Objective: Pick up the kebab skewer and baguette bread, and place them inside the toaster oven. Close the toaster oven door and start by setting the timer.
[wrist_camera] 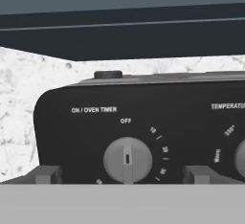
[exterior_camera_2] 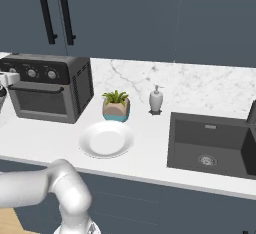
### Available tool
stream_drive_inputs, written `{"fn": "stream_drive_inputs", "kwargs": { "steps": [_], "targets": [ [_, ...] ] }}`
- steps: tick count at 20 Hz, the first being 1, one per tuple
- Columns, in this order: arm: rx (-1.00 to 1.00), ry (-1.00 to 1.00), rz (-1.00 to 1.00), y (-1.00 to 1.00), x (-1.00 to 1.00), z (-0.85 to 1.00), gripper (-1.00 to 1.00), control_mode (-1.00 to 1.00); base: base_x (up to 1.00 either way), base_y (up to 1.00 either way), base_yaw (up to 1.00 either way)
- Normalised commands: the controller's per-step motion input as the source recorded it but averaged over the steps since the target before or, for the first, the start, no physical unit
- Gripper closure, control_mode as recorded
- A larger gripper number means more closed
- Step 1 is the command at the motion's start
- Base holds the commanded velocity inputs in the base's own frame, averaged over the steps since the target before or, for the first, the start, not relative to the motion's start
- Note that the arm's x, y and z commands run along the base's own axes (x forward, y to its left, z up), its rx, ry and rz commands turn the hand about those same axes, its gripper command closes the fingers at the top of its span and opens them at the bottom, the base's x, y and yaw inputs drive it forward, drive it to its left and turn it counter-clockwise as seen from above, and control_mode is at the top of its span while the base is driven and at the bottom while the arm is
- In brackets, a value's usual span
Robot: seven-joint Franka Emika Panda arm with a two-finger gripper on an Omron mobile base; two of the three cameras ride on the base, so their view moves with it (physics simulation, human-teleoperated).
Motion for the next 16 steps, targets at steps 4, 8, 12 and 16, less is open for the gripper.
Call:
{"fn": "stream_drive_inputs", "kwargs": {
  "steps": [4,8,12,16],
  "targets": [
    [0.00,0.00,0.00,0.00,0.09,-0.15,-1.00,-1.00,0.00,0.00,0.00],
    [0.00,0.00,0.00,0.00,0.10,-0.06,-1.00,-1.00,0.00,0.00,0.00],
    [0.00,0.00,0.00,0.00,0.09,0.02,-1.00,-1.00,0.00,0.00,0.00],
    [0.00,0.00,0.00,0.00,0.06,0.04,-1.00,-1.00,0.00,0.00,0.00]
  ]
}}
